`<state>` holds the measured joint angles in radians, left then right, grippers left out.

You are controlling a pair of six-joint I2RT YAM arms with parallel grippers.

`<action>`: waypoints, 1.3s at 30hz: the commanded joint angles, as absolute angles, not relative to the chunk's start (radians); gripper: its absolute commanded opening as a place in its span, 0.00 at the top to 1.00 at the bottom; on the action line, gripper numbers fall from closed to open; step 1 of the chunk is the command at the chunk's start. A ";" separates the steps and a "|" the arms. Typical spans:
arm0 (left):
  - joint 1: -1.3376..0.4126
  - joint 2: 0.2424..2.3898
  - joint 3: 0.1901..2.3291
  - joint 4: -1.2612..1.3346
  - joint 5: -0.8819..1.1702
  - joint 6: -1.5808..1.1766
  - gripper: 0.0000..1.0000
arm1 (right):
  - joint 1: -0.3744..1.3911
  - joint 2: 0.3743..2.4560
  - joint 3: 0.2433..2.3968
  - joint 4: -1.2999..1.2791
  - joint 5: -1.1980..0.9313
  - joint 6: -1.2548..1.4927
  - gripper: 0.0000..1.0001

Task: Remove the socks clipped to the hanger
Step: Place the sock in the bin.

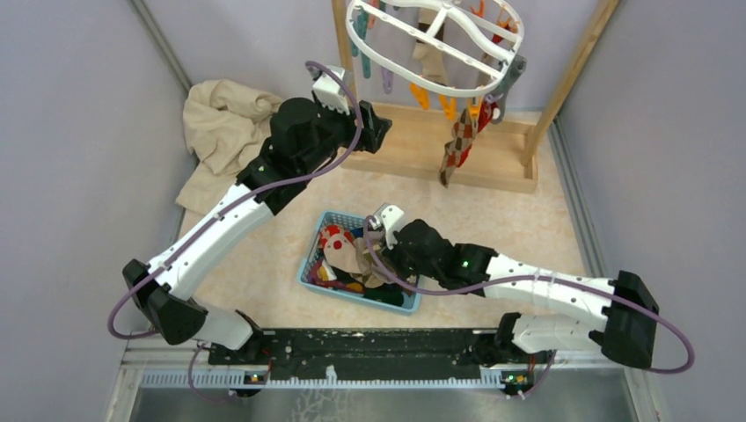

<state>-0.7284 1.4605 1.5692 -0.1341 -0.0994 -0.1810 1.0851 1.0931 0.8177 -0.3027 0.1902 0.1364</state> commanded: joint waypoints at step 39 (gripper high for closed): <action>-0.730 1.334 1.384 -0.089 -0.107 -0.206 0.14 | 1.118 1.488 0.864 -0.257 0.421 0.307 0.50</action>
